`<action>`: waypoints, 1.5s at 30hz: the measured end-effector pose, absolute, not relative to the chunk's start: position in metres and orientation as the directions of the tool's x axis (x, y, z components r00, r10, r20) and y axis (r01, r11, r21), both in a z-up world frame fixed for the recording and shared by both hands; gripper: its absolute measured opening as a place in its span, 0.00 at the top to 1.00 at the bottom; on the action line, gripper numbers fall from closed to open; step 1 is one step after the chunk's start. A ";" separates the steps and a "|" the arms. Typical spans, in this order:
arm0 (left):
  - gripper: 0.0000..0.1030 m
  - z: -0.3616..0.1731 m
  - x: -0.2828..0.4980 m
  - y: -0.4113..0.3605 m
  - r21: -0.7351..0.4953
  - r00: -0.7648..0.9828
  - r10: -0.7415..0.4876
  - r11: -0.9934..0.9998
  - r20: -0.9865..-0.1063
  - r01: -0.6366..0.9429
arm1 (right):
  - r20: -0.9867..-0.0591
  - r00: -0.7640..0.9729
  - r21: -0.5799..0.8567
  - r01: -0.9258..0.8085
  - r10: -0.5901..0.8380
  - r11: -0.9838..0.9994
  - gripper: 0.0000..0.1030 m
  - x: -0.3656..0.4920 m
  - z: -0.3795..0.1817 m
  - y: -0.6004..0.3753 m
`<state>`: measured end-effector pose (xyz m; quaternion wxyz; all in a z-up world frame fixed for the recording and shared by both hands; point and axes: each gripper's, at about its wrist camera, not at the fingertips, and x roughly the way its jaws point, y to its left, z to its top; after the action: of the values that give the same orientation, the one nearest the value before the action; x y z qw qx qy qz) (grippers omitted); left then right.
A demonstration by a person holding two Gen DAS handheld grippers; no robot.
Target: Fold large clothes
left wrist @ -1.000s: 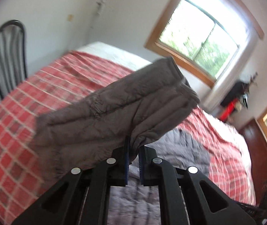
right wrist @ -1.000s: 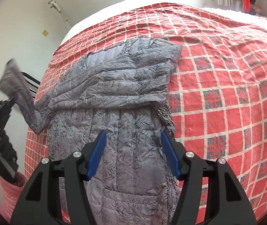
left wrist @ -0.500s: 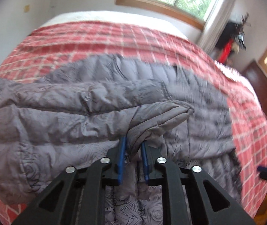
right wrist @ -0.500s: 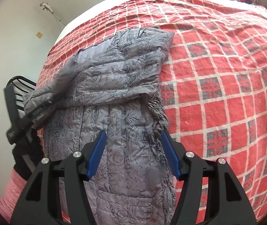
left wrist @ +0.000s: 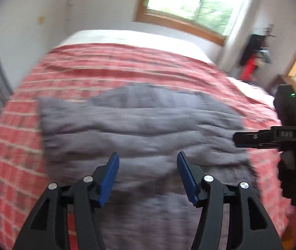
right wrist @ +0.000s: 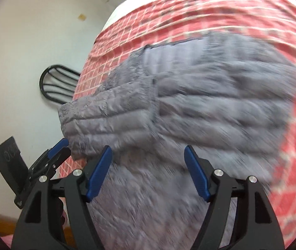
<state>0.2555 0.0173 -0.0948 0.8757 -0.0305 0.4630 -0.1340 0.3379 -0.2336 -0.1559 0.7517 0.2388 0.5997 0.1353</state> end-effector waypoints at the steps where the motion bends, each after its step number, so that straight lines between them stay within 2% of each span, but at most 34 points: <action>1: 0.45 -0.099 0.261 0.026 -0.185 0.525 -0.251 0.967 -0.813 0.176 | -0.844 0.230 0.513 0.081 0.485 0.854 0.31 0.347 -0.162 -0.228; 5: 0.45 -0.110 0.267 0.046 -0.200 0.517 -0.234 0.972 -0.823 0.121 | -0.873 0.146 0.481 0.111 0.464 0.870 0.30 0.379 -0.198 -0.210; 7: 0.45 -0.110 0.266 0.050 -0.206 0.519 -0.238 0.971 -0.821 0.119 | -0.872 0.131 0.486 0.103 0.472 0.868 0.37 0.385 -0.206 -0.204; 9: 0.45 -0.111 0.265 0.050 -0.199 0.523 -0.233 0.973 -0.820 0.121 | -0.859 0.124 0.507 0.074 0.496 0.859 0.76 0.385 -0.206 -0.200; 10: 0.45 -0.110 0.265 0.050 -0.193 0.525 -0.227 0.974 -0.820 0.120 | -0.854 0.128 0.515 0.068 0.504 0.855 0.79 0.383 -0.204 -0.201; 11: 0.45 -0.109 0.266 0.051 -0.192 0.529 -0.225 0.974 -0.818 0.117 | -0.846 0.143 0.524 0.055 0.513 0.850 0.87 0.381 -0.197 -0.204; 12: 0.45 -0.107 0.267 0.052 -0.195 0.533 -0.227 0.974 -0.815 0.117 | -0.843 0.158 0.526 0.049 0.514 0.849 0.89 0.379 -0.191 -0.208; 21: 0.45 -0.103 0.286 0.023 -0.194 0.541 -0.259 0.965 -0.800 0.175 | -0.838 0.377 0.473 0.141 0.395 0.870 0.90 0.328 -0.110 -0.311; 26: 0.45 -0.124 0.306 -0.007 -0.151 0.509 -0.236 0.968 -0.828 0.203 | -0.855 0.395 0.446 0.233 0.335 0.864 0.90 0.299 -0.114 -0.355; 31: 0.45 -0.162 0.324 -0.020 -0.121 0.439 -0.201 0.971 -0.876 0.205 | -0.883 0.345 0.425 0.300 0.319 0.854 0.89 0.281 -0.150 -0.368; 35: 0.45 -0.182 0.325 -0.025 -0.071 0.434 -0.170 0.970 -0.885 0.234 | -0.916 0.276 0.375 0.321 0.293 0.870 0.81 0.282 -0.182 -0.356; 39: 0.45 -0.173 0.323 -0.024 -0.079 0.422 -0.173 0.970 -0.890 0.231 | -0.932 0.291 0.305 0.313 0.215 0.900 0.79 0.278 -0.165 -0.351; 41: 0.45 -0.158 0.321 -0.022 -0.106 0.439 -0.201 0.967 -0.876 0.232 | -0.940 0.333 0.178 0.299 0.073 0.938 0.78 0.277 -0.139 -0.343; 42: 0.45 -0.151 0.320 -0.024 -0.106 0.456 -0.208 0.966 -0.865 0.238 | -0.935 0.354 0.149 0.297 0.036 0.943 0.73 0.278 -0.129 -0.341; 45: 0.45 -0.132 0.322 -0.040 -0.108 0.488 -0.234 0.956 -0.841 0.273 | -0.915 0.390 0.214 0.257 0.102 0.942 0.71 0.291 -0.119 -0.334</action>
<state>0.3216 -0.0403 -0.1320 0.8624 0.0201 0.4840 -0.1470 0.2915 -0.3343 -0.1187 0.8177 0.1630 0.5500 -0.0475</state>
